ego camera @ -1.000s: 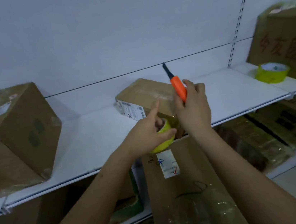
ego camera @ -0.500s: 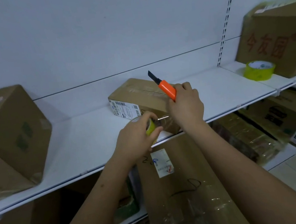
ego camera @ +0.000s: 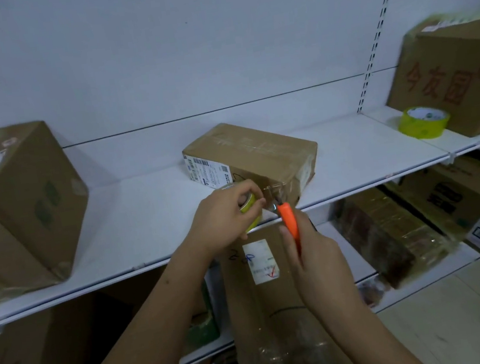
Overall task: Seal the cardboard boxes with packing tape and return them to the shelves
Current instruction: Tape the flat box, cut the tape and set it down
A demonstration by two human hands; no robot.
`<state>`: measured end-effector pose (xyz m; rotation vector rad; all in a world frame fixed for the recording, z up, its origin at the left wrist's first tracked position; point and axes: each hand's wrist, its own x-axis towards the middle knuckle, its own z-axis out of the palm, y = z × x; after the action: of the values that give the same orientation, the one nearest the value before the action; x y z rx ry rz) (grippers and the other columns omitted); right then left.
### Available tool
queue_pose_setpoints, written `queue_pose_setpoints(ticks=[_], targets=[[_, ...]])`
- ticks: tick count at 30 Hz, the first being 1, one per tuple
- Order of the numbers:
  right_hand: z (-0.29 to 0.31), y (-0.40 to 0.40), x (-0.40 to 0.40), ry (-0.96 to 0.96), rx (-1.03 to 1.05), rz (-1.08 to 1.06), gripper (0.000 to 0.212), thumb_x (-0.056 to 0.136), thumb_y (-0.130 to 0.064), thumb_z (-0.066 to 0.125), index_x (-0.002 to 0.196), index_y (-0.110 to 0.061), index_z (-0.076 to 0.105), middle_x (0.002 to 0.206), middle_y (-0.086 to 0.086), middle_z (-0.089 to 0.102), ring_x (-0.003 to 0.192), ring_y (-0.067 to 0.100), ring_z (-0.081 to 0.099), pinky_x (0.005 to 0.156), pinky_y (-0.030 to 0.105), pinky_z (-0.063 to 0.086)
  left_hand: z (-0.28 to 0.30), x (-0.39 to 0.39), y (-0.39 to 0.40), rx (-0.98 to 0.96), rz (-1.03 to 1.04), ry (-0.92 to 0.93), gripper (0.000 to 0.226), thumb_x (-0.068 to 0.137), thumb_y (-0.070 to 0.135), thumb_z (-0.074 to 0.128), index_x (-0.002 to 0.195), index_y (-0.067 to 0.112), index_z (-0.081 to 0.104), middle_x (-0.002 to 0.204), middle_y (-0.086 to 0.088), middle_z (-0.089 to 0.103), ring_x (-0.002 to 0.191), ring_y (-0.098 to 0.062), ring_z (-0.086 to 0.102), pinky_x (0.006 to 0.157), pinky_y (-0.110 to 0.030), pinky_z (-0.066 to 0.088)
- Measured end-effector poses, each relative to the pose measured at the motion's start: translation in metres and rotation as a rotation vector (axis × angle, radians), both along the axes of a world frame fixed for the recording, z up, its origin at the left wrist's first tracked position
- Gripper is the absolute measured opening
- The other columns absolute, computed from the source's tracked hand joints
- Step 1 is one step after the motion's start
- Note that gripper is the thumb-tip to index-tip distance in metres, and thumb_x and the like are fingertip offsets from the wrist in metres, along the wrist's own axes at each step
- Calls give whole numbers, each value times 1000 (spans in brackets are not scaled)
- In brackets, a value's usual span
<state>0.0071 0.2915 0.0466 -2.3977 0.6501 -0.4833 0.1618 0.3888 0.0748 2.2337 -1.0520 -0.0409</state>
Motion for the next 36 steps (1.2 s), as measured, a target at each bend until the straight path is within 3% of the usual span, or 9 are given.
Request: queue_pose_setpoints(ticks=[5, 8, 13, 17, 20, 23, 26, 32, 36], targets=[[-12, -13, 19, 168, -47, -32, 39, 105, -44, 34, 135, -21, 41, 99, 3, 67, 79, 19, 64, 66, 29, 51, 4, 1, 4, 21, 36, 3, 6, 97, 42, 57, 93, 38, 59, 75, 14, 59, 54, 0, 65, 54, -23, 54], [-21, -20, 21, 293, 7, -51, 31, 105, -41, 36, 127, -19, 41, 107, 6, 67, 84, 20, 65, 65, 27, 48, 6, 0, 4, 56, 57, -25, 8, 97, 44, 56, 92, 38, 59, 85, 14, 64, 48, -3, 65, 60, -27, 56], [-17, -26, 30, 261, -125, 27, 47, 106, -42, 33, 150, -25, 26, 114, 5, 67, 91, 20, 68, 65, 23, 45, 5, -3, 3, 64, 59, -6, 6, 97, 43, 57, 94, 39, 59, 101, 15, 66, 50, -7, 67, 65, -33, 60], [-22, -27, 23, 225, -57, 13, 41, 103, -49, 30, 131, -22, 43, 107, 3, 69, 85, 17, 68, 62, 22, 47, 6, 3, 9, -38, 95, 61, 2, 96, 42, 60, 95, 39, 60, 99, 20, 60, 77, -2, 63, 64, -21, 56], [-12, -22, 33, 74, -6, 52, 30, 105, -45, 34, 122, -23, 46, 99, -1, 65, 76, 10, 62, 62, 24, 51, 9, 5, 18, -187, 132, 158, 2, 95, 36, 63, 93, 35, 63, 92, 18, 65, 77, -7, 67, 59, -31, 61], [5, -18, 57, -36, -105, 204, 37, 106, -36, 37, 140, -24, 42, 117, -1, 57, 92, 10, 57, 77, 25, 49, 13, 3, 30, -340, 201, 292, 4, 96, 30, 65, 96, 26, 64, 91, 2, 69, 65, -19, 72, 55, -44, 62], [17, -23, 91, 58, -305, 272, 49, 106, -37, 38, 153, -24, 30, 133, 2, 56, 113, 18, 57, 93, 31, 50, 19, 0, 48, -446, 271, 377, 10, 95, 27, 65, 102, 21, 63, 94, -8, 71, 69, -24, 73, 59, -45, 63], [1, -22, 140, 205, -631, 477, 49, 104, -28, 43, 153, -26, 34, 141, 5, 55, 127, 26, 48, 97, 40, 48, 24, -20, 84, -613, 334, 495, 18, 95, 21, 65, 109, 11, 59, 74, -4, 71, 54, -15, 67, 48, -24, 52], [-4, -9, 142, -103, -533, 481, 46, 103, -40, 44, 144, -19, 51, 146, 3, 52, 134, 22, 45, 109, 37, 36, 21, -27, 109, -662, 406, 509, 17, 94, 18, 67, 108, 15, 58, 77, -3, 72, 62, -19, 70, 52, -28, 55]])
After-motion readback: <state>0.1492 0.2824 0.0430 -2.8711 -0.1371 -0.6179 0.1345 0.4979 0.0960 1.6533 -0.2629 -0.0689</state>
